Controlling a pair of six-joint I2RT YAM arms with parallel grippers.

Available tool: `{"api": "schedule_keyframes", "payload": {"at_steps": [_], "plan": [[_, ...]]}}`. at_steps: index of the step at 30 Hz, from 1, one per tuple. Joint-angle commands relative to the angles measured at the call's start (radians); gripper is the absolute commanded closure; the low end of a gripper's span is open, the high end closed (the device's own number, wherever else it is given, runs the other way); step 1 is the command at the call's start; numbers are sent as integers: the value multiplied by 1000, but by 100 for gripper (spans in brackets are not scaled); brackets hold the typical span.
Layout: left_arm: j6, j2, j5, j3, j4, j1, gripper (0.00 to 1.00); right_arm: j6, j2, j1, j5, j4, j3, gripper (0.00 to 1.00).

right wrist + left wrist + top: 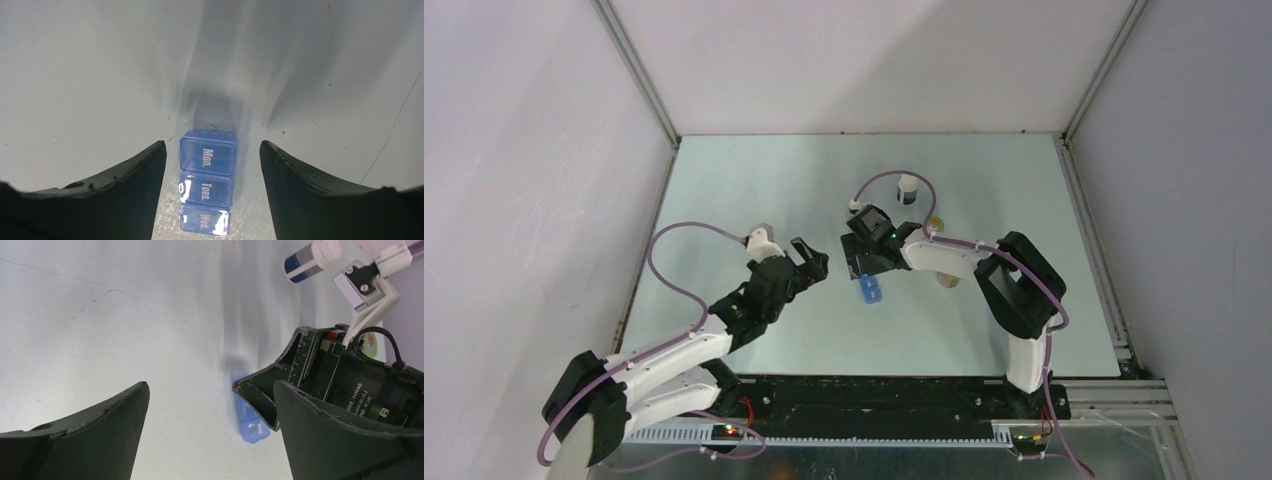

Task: Sort the pills into containers
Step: Close the pill container at the center of the board, then pick up the pill container at the center of the board.

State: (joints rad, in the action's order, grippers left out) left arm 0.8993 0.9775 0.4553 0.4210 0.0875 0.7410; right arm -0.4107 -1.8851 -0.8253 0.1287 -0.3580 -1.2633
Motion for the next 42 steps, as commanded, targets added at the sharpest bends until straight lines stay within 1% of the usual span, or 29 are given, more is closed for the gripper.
{"api": "schedule_keyframes", "payload": {"at_steps": [1, 7, 13, 16, 17, 19, 20, 23, 24, 28, 30, 35, 42], "plan": [[0, -34, 128, -4, -66, -4, 1, 19, -20, -9, 54, -28, -52, 29], [0, -30, 122, -16, -55, -5, 1, 8, -48, -10, 41, -65, -81, 41], [2, -25, 113, -26, -39, -6, 1, -11, -60, -11, 43, -103, -98, 45], [4, -25, 111, -33, -32, -6, 1, -17, -59, -11, 41, -112, -99, 42], [4, -24, 112, -34, -30, -6, 1, -21, -59, -11, 46, -117, -99, 37], [6, -23, 112, -36, -28, -5, 1, -30, -60, -12, 55, -124, -99, 32], [6, -21, 110, -35, -27, -5, 1, -38, -61, -12, 58, -125, -99, 31], [6, -16, 106, -34, -25, -6, 1, -53, -65, -12, 56, -128, -100, 37], [6, -14, 103, -34, -23, -6, 1, -61, -64, -11, 53, -128, -100, 41], [8, -11, 95, -36, -22, -6, 1, -77, -55, -12, 47, -119, -100, 50], [13, -16, 102, -39, -29, -5, 1, -76, -40, -12, 47, -116, -100, 53], [11, -44, 91, -62, 1, -5, 1, -74, 10, -7, 28, -89, -89, 54], [-22, -55, 9, -105, 126, -6, 1, -122, 142, 22, -101, -6, -35, 55]]}}
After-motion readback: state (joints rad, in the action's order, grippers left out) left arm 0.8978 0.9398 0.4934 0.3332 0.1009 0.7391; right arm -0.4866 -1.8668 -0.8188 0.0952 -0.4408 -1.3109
